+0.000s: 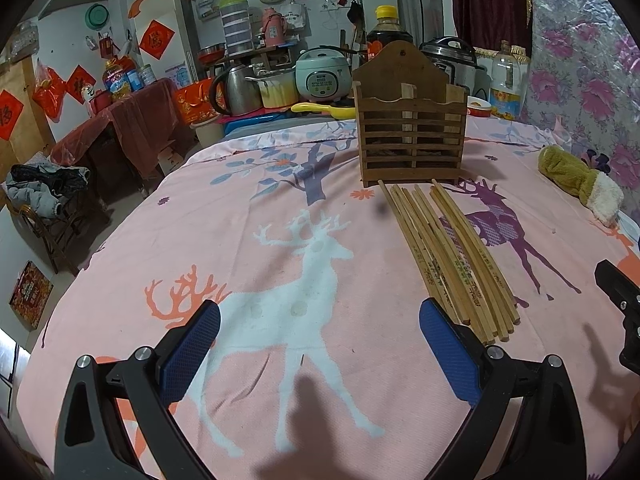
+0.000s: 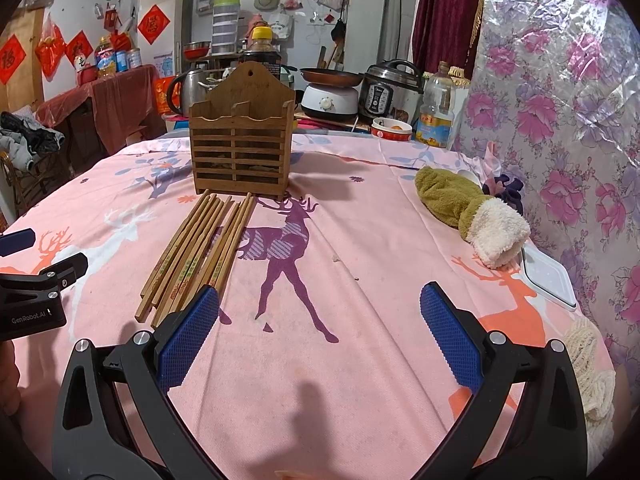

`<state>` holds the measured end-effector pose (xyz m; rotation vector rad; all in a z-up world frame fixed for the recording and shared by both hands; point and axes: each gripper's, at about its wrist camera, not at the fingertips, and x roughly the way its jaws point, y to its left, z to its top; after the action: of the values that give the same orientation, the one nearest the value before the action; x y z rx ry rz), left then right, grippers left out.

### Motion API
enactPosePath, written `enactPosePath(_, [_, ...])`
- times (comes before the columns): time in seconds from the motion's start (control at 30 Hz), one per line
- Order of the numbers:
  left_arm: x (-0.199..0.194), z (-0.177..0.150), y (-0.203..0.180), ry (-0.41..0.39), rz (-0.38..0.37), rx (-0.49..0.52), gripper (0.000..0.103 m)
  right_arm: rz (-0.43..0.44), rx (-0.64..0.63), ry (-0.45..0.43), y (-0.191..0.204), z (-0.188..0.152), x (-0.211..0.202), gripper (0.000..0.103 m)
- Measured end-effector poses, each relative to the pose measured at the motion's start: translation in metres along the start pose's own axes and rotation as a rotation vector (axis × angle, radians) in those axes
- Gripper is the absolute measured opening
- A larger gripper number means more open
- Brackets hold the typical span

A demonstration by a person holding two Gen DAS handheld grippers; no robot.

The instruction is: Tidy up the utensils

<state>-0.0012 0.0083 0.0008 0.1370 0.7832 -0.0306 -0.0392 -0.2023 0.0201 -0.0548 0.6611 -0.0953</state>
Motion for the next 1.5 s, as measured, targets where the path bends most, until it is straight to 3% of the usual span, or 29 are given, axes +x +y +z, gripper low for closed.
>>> enactPosePath(1.5, [0.0027,-0.0064,0.0019,0.007,-0.002,-0.003,0.097,-0.002,-0.001,0.0,-0.0002,-0.0006,0.0003,0.097])
